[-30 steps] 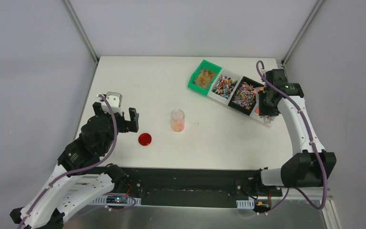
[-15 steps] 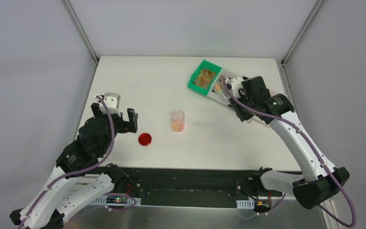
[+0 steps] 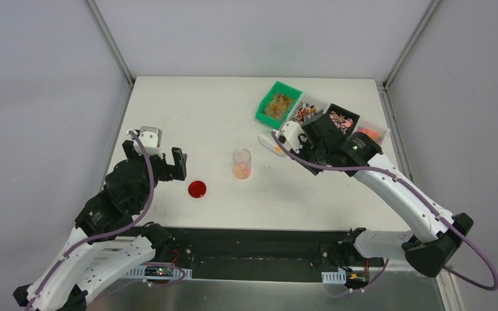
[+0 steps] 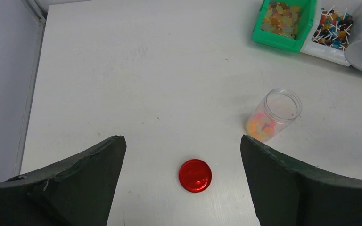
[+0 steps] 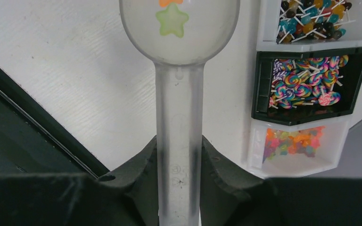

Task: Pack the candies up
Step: Place the fake candies in the packing bottle.

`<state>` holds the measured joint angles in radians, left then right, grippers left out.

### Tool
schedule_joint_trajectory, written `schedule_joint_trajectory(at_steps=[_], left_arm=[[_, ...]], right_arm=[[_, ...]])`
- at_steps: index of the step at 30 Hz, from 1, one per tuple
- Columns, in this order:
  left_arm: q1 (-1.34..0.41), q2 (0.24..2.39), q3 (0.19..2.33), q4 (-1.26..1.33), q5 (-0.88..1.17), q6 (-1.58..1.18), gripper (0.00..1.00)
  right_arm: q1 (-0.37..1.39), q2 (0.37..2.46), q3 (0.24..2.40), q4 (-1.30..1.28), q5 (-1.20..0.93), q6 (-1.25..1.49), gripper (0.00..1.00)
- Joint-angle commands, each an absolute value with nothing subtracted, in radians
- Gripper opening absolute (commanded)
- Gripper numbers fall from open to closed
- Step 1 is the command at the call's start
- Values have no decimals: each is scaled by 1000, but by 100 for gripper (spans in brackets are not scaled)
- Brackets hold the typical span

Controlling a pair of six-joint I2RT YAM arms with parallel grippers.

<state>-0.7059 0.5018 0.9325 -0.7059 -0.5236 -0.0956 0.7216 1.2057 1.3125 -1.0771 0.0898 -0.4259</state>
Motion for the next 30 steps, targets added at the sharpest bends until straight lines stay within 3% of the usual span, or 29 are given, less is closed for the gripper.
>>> schedule_joint_trajectory(at_steps=[1,10,30], left_arm=[[-704,502,930,-665,-546,-102,97],[-704,494,930,-666,-561,-102,98],[-704,462,926,-666,-578,-110,98]], right_arm=[[803,1249,1390,-1117,195,-514,0],[948,1420,1506,-1224,380,-587,0],[1088,1633,1684,-1319,630,-706,0]])
